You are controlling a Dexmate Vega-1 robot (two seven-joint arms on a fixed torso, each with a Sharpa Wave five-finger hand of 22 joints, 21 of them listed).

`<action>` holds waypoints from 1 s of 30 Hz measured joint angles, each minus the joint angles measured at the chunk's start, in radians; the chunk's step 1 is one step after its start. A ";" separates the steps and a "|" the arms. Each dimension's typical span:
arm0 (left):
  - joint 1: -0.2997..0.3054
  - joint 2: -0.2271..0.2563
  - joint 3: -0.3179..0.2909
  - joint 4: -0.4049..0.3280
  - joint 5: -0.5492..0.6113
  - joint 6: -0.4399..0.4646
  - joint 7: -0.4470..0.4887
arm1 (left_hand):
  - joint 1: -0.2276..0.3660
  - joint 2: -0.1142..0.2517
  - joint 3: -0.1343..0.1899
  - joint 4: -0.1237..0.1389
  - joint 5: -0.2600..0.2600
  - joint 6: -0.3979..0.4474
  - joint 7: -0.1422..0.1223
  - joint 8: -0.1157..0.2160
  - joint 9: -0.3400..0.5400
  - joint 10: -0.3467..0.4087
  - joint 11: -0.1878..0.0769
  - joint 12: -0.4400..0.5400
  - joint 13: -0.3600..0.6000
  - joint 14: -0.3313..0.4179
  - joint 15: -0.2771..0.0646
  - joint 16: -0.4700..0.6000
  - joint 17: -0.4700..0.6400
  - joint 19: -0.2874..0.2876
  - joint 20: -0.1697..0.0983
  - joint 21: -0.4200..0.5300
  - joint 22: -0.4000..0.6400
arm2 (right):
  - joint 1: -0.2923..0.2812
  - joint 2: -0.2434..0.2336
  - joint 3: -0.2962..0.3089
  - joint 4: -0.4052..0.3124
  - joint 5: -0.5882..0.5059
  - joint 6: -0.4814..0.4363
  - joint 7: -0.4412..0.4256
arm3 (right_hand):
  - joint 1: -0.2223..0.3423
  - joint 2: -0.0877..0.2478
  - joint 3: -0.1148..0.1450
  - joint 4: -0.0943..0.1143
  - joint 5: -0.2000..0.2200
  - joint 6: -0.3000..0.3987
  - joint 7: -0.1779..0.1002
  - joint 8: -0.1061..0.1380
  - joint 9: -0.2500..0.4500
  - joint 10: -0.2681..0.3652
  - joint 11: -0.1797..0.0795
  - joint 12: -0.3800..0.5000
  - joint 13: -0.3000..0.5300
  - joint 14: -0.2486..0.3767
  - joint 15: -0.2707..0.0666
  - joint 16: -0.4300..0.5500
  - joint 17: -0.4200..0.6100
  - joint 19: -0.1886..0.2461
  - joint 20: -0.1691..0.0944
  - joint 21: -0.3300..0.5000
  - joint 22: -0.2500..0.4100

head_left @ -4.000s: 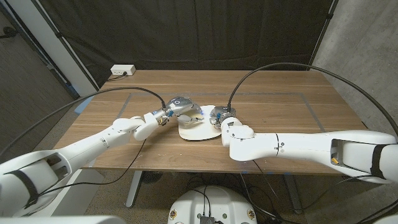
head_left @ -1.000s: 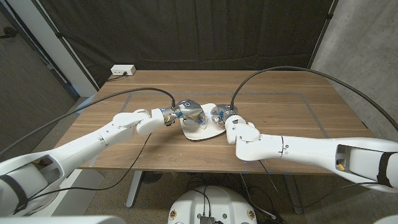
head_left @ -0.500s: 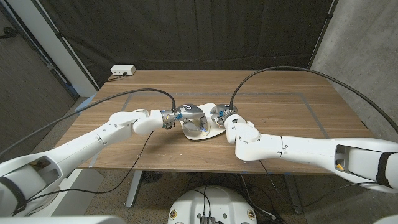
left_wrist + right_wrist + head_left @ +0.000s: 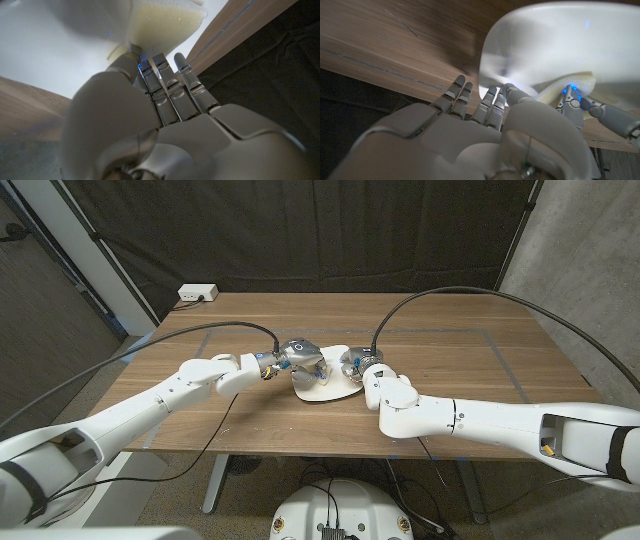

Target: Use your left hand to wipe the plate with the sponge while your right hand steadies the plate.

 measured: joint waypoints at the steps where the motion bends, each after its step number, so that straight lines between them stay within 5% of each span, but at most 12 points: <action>1: -0.005 -0.004 0.005 0.011 0.007 0.009 0.010 | 0.000 0.000 0.000 0.000 0.000 0.001 0.001 0.000 0.000 0.000 0.000 0.000 0.000 0.001 0.001 0.000 0.000 0.000 0.000 0.000 0.000 | 0.000 0.000 0.000 0.000 0.000 0.000 0.000 | 0.000 0.000 0.000 0.000 0.000 0.000 0.000 0.000 0.000 0.000 0.000 0.001 0.000 0.000 0.000 0.000 0.000 0.000 0.000 0.000 -0.002; 14: -0.063 -0.036 0.088 0.102 0.108 0.148 0.164 | 0.000 0.000 -0.004 0.004 0.000 0.009 0.001 -0.004 0.001 0.011 0.000 -0.004 -0.001 0.007 -0.004 -0.008 -0.002 0.000 0.000 0.004 0.000 | -0.004 -0.007 0.008 -0.007 -0.011 0.000 0.018 | 0.000 0.000 -0.006 -0.006 0.000 0.000 0.000 0.000 0.000 0.000 0.000 0.001 0.001 0.000 0.000 0.000 0.000 0.000 0.000 0.000 -0.002; 30: -0.112 -0.027 0.151 0.096 0.053 0.048 0.125 | 0.003 0.003 -0.004 0.004 0.000 0.009 0.001 -0.008 -0.005 0.010 0.000 -0.011 0.003 0.011 -0.008 -0.015 -0.005 -0.006 0.006 0.007 0.000 | -0.021 -0.014 0.025 -0.001 -0.024 0.012 0.021 | 0.000 0.000 -0.013 -0.004 0.000 0.000 0.000 0.000 0.000 -0.002 -0.002 0.005 0.001 0.000 0.000 0.000 0.000 0.000 0.000 0.000 -0.002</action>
